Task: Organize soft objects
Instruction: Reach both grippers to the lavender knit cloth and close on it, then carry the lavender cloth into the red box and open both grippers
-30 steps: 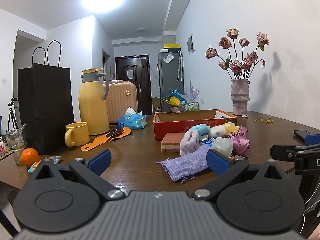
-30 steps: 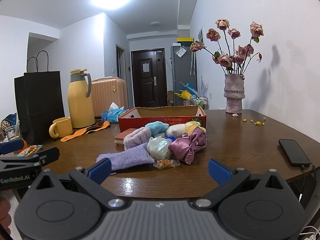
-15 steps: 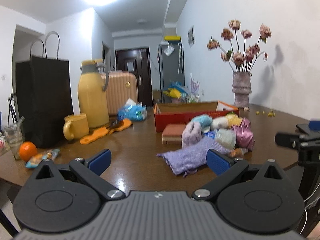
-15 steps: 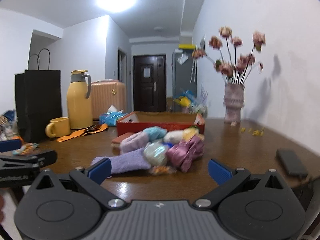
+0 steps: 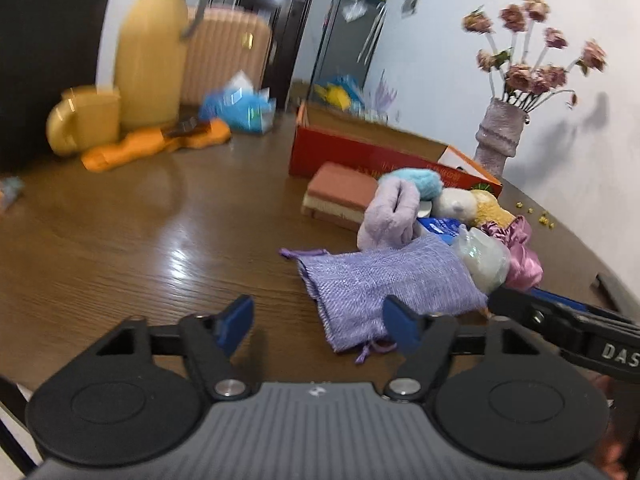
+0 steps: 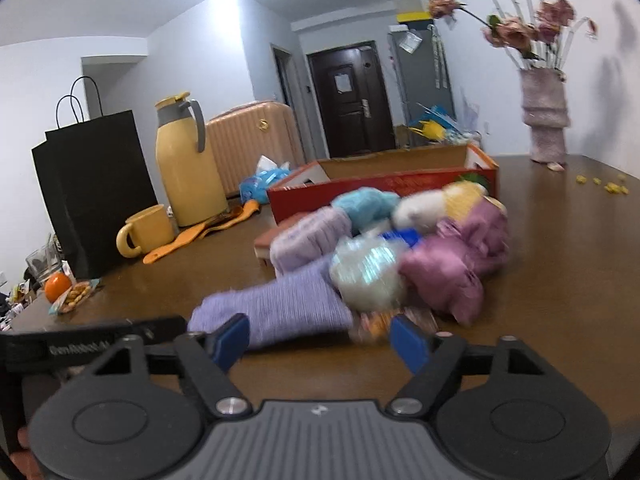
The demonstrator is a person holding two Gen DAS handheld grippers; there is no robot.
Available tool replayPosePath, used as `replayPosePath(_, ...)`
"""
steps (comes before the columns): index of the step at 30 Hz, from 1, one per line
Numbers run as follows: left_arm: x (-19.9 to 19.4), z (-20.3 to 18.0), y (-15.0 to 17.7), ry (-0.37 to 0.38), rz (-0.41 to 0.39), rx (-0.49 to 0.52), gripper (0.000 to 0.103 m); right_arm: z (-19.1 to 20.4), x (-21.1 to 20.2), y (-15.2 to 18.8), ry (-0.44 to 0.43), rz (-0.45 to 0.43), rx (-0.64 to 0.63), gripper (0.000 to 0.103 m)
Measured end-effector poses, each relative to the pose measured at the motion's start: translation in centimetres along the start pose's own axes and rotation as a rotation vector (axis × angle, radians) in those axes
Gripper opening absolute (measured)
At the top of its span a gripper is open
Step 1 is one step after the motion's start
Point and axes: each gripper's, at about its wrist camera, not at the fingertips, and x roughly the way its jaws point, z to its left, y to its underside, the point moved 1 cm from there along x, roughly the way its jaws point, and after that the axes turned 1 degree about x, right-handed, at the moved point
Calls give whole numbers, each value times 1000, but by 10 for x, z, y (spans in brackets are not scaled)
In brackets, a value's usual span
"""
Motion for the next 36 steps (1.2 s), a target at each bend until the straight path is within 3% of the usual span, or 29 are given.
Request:
replayPosePath(3,16,9,-8,43,39,-65,53,-3,31,-14,-33,20,30,66)
replayPosePath(5,22,13,-13,76,51,-79,30,-5,47,-18,-54,52,58,60)
replayPosePath(6,24,15,-14,98,66,-86,24,-6,53,-18,-62,64,70,57)
replayPosePath(10,28,20,-17,115,91,-88,6,-8,68,-14,-74,98,102,43)
replayPosePath(16,12,15,-22,177,58,-56,2,2,63,-12,-87,100,68,28)
replayPosePath(24,-24,0,-54,258,-65,2,2,18,32,-25,-158,43,52,25)
replayPosePath(29,-7,-14,-129,331,-122,35,2,12,36,-81,-206,-37,84,25)
replayPosePath(32,30,-27,-191,361,-126,68,2,-2,58,-128,-198,-65,89,25)
replayPosePath(36,116,-45,-257,280,-85,90,2,-31,119,-199,-145,-56,100,25)
